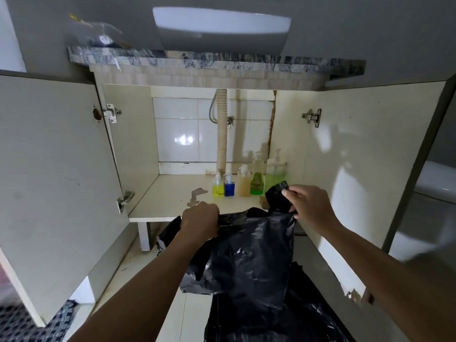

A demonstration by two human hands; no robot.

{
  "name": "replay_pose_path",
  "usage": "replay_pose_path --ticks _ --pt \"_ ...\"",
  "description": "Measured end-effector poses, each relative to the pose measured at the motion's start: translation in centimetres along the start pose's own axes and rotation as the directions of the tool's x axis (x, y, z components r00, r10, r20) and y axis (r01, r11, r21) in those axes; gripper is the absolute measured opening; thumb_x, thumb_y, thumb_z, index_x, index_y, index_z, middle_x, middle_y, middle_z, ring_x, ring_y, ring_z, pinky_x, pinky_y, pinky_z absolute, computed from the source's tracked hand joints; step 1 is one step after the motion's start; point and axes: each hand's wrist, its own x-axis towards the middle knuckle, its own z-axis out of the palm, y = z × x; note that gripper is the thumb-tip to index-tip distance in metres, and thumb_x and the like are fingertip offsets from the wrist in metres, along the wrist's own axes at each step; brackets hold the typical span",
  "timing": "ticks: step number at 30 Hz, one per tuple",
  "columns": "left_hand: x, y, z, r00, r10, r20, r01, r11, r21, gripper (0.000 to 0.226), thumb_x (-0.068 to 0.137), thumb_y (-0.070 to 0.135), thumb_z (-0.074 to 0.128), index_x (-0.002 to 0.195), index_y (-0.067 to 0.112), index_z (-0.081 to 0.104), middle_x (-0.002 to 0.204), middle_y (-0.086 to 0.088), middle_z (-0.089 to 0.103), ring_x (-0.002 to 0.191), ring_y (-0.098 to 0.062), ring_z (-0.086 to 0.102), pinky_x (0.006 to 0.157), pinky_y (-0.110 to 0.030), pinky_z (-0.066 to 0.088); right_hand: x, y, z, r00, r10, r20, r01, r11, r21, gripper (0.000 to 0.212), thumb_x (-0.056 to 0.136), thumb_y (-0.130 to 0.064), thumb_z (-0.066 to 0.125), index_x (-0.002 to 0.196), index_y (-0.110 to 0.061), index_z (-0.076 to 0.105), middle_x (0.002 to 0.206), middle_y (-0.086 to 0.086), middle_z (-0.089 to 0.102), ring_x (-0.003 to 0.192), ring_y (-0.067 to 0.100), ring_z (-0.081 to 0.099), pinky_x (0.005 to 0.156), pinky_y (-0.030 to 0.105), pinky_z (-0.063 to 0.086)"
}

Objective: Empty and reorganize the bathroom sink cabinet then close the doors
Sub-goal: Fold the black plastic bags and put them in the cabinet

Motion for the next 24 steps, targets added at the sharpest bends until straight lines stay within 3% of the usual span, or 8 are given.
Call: replay_pose_path --ticks 3,6,10,13,15,19,22,24 --pt "-0.1 -0.6 0.5 0.998 -0.003 0.055 0.004 1.0 -0.027 0.024 0.084 0.019 0.059 0.106 0.022 0.067 0.104 -0.006 0.066 0.093 -0.027 0.064 0.073 -0.035 0.048 0.7 -1.3 -0.4 0.941 0.337 0.043 -0.301 0.769 0.565 0.012 0.091 -0.022 0.062 0.082 -0.014 0.063 0.065 0.002 0.054 0.054 0.012 0.05 0.051 0.021 0.043" --pt "-0.1 -0.8 0.9 0.998 -0.019 0.057 0.022 0.999 -0.049 0.023 0.088 0.02 0.049 0.106 0.018 0.064 0.108 -0.008 0.065 0.097 -0.03 0.064 0.076 -0.037 0.048 1.5 -1.2 -1.1 0.856 0.512 0.073 -0.367 0.503 0.783 0.021 0.092 -0.019 0.061 0.071 -0.018 0.056 0.067 -0.003 0.047 0.056 0.009 0.04 0.052 0.019 0.034" --pt "0.1 -0.5 0.4 0.999 -0.014 0.038 0.016 0.999 -0.048 0.022 0.09 0.017 0.047 0.105 0.013 0.063 0.112 -0.01 0.063 0.102 -0.032 0.063 0.082 -0.04 0.05 1.0 -0.4 -1.0 0.897 0.423 -0.129 -0.374 0.882 0.287 0.022 0.093 -0.019 0.055 0.111 -0.009 0.06 0.109 0.011 0.058 0.096 0.024 0.059 0.075 0.025 0.04" --pt "0.3 -0.2 -0.4 1.0 -0.015 0.022 0.016 0.998 -0.055 0.021 0.09 0.015 0.047 0.104 0.01 0.063 0.106 -0.012 0.063 0.099 -0.033 0.062 0.077 -0.038 0.048 0.5 -2.8 -1.5 0.965 -0.002 -0.264 -0.026 0.994 -0.104 0.058 0.084 -0.004 0.058 0.139 -0.004 0.037 0.147 0.016 0.032 0.137 0.029 0.032 0.112 0.033 0.028" --pt "0.4 0.3 -0.9 0.999 -0.012 0.032 0.014 0.997 -0.079 0.023 0.089 0.014 0.048 0.104 0.01 0.064 0.104 -0.012 0.064 0.098 -0.033 0.062 0.077 -0.037 0.048 -0.8 -5.6 -1.1 0.941 -0.301 -0.154 0.272 0.945 -0.181 0.068 0.079 -0.003 0.06 0.142 -0.006 0.033 0.154 0.013 0.023 0.144 0.026 0.019 0.117 0.038 0.02" --pt "0.3 1.1 -1.9 0.999 0.024 0.033 -0.02 0.994 -0.103 0.02 0.088 0.012 0.05 0.101 0.012 0.066 0.101 -0.01 0.064 0.096 -0.033 0.063 0.078 -0.038 0.051 -4.9 -8.2 3.5 0.819 -0.404 0.407 0.497 0.855 -0.15 0.08 0.087 -0.019 0.059 0.151 -0.012 0.01 0.158 0.004 0.011 0.146 0.017 0.008 0.117 0.025 0.011" --pt "-0.1 1.5 -2.8 0.998 0.062 0.03 -0.059 0.994 -0.088 0.019 0.086 0.011 0.052 0.099 0.014 0.066 0.101 -0.01 0.065 0.095 -0.032 0.064 0.078 -0.037 0.051 -4.2 -4.7 5.7 0.832 -0.29 0.473 0.506 0.746 -0.433 0.072 0.086 -0.021 0.06 0.145 -0.007 0.022 0.135 0.01 0.044 0.128 0.025 0.042 0.115 0.035 0.024" --pt "-0.4 1.6 -3.3 0.995 0.099 -0.004 -0.099 0.993 -0.068 0.019 0.086 0.013 0.052 0.098 0.016 0.066 0.101 -0.009 0.066 0.093 -0.032 0.064 0.076 -0.035 0.049 -3.2 -2.4 5.8 0.874 -0.205 0.44 0.451 0.678 -0.58 0.047 0.079 -0.023 0.066 0.121 -0.011 0.051 0.1 0.007 0.064 0.097 0.023 0.064 0.1 0.042 0.043"
